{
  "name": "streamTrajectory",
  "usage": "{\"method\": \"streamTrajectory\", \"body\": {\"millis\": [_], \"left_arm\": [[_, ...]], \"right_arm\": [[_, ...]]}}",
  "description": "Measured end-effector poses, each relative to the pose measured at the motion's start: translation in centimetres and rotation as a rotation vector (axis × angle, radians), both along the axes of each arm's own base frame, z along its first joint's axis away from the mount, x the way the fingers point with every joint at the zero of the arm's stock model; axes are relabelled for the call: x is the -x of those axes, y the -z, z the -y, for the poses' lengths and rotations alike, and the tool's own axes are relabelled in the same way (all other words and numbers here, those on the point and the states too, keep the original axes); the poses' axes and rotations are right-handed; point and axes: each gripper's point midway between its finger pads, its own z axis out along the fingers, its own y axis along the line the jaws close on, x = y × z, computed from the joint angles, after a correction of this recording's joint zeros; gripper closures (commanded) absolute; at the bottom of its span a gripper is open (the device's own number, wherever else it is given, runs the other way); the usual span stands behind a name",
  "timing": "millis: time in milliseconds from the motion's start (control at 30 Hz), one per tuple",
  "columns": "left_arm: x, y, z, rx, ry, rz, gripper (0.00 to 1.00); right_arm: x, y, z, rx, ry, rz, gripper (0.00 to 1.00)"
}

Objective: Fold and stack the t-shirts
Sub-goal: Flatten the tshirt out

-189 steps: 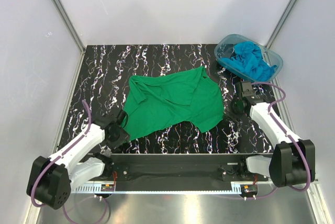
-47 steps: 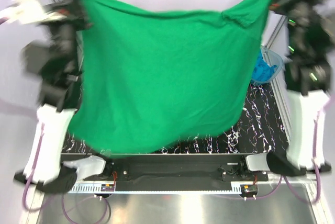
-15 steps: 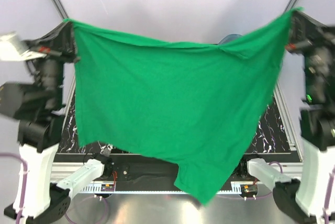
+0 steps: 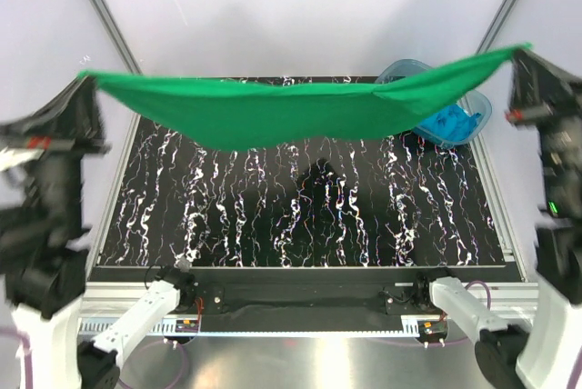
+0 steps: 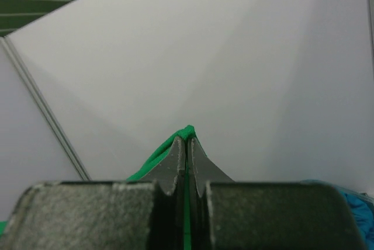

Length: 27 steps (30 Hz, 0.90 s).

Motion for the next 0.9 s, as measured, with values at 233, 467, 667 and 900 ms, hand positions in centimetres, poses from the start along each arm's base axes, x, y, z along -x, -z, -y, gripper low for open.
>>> {"method": "streamTrajectory", "body": {"millis": [233, 467, 667, 900], "left_arm": [[8.0, 0.3, -2.3, 0.065, 0.049, 0.094, 1.0], [7.3, 2.8, -1.5, 0.065, 0.088, 0.01, 1.0], [3.4, 4.9, -0.1, 0.041, 0.087, -0.109, 1.0], [-6.8, 11.2, 2.4, 0.006, 0.025, -0.356, 1.0]], "right_arm": [[9.9, -1.1, 1.0, -0.033, -0.028, 0.136, 1.0], [11.9, -0.3, 1.2, -0.054, -0.042, 0.135, 1.0], [7.9, 1.1, 0.5, -0.045, -0.051, 0.066, 1.0], [-5.1, 6.4, -2.1, -0.017, -0.081, -0.103, 1.0]]}}
